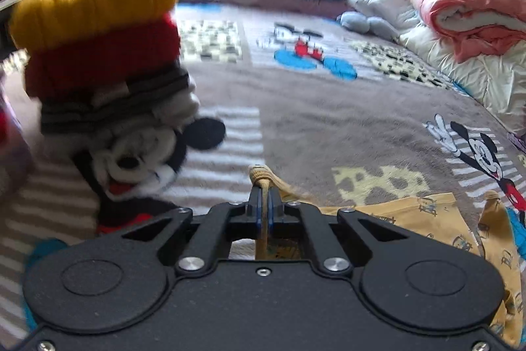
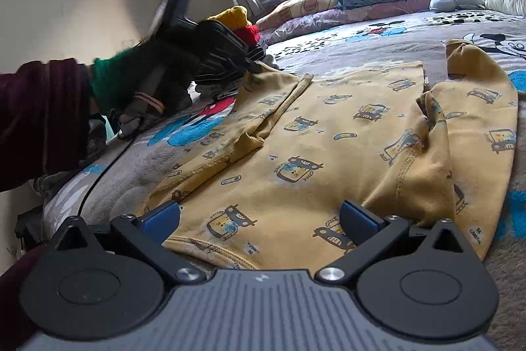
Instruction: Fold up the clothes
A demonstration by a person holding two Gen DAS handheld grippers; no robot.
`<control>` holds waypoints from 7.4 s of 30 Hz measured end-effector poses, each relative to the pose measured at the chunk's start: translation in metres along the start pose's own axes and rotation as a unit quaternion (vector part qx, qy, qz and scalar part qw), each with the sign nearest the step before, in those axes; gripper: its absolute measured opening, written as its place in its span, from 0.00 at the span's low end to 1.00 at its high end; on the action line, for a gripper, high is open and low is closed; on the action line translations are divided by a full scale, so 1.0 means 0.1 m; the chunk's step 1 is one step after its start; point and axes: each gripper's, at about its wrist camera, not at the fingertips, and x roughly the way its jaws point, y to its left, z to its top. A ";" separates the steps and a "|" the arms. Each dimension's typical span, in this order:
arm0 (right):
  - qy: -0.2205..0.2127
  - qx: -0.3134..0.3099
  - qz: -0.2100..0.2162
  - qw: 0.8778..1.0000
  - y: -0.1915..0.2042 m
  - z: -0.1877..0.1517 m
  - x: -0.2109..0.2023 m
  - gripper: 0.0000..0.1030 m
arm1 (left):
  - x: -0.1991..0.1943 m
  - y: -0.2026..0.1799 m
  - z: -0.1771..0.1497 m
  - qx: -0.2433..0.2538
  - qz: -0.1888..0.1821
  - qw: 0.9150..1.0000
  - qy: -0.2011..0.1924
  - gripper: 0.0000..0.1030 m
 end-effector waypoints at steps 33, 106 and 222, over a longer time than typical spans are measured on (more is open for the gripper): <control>-0.012 0.007 0.008 1.000 -0.03 -0.02 -0.03 1.00 | -1.67 0.93 -0.34 0.016 0.142 0.986 -0.085 0.01; 0.128 -0.403 -0.015 0.906 1.84 -0.12 0.36 0.04 | -1.23 2.31 -1.42 -0.269 -0.022 0.953 -0.140 0.01; 0.103 -0.386 0.029 0.916 2.42 0.04 1.05 0.17 | -1.14 2.50 -1.38 -0.280 0.058 0.955 -0.077 0.20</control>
